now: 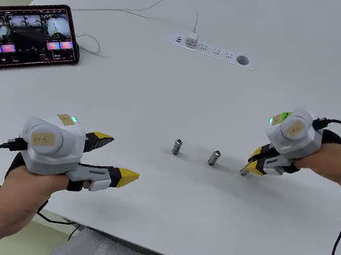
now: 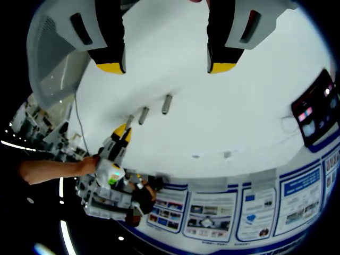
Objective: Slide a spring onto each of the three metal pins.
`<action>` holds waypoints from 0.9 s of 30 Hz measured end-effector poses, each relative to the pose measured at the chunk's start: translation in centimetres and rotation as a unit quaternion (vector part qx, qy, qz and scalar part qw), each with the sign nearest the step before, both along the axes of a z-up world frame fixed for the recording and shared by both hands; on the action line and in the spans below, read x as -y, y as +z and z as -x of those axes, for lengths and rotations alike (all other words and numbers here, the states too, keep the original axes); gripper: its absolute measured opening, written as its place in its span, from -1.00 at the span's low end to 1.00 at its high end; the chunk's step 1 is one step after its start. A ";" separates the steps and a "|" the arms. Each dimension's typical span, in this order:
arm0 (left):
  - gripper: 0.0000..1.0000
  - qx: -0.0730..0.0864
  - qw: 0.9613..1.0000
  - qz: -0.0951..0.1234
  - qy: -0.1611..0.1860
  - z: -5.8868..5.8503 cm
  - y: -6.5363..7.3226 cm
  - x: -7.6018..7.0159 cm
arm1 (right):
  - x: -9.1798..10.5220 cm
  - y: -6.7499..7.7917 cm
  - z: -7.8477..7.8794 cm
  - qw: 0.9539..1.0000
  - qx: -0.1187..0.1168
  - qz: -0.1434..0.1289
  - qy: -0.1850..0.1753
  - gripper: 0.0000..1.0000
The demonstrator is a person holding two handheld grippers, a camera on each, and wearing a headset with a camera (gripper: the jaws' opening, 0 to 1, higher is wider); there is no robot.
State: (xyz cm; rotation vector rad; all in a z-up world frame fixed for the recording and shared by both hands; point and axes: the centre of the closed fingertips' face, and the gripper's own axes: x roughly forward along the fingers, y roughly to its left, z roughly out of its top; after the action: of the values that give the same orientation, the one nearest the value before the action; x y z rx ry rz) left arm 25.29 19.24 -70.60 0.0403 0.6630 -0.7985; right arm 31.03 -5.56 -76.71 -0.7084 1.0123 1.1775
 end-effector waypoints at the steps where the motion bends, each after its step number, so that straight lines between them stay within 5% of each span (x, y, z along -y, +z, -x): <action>1: 0.26 0.000 1.000 0.000 0.000 0.0 -0.1 0.0 | 0.0 -0.1 0.0 1.000 0.000 0.000 0.000 -0.75; 21: 0.26 -0.001 1.000 -0.001 0.000 0.0 -0.2 -0.1 | -0.2 -1.0 0.0 1.000 -0.003 0.002 -0.003 -0.74; 27: 0.28 0.001 1.000 0.001 0.003 -0.1 0.1 0.0 | -0.1 -0.8 0.0 1.000 -0.006 -0.002 -0.010 -0.59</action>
State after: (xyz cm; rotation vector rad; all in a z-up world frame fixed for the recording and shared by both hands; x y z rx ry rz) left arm 25.43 19.28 -70.47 0.0369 0.6605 -0.7944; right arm 31.00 -5.45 -77.52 -0.6875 1.0251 1.1682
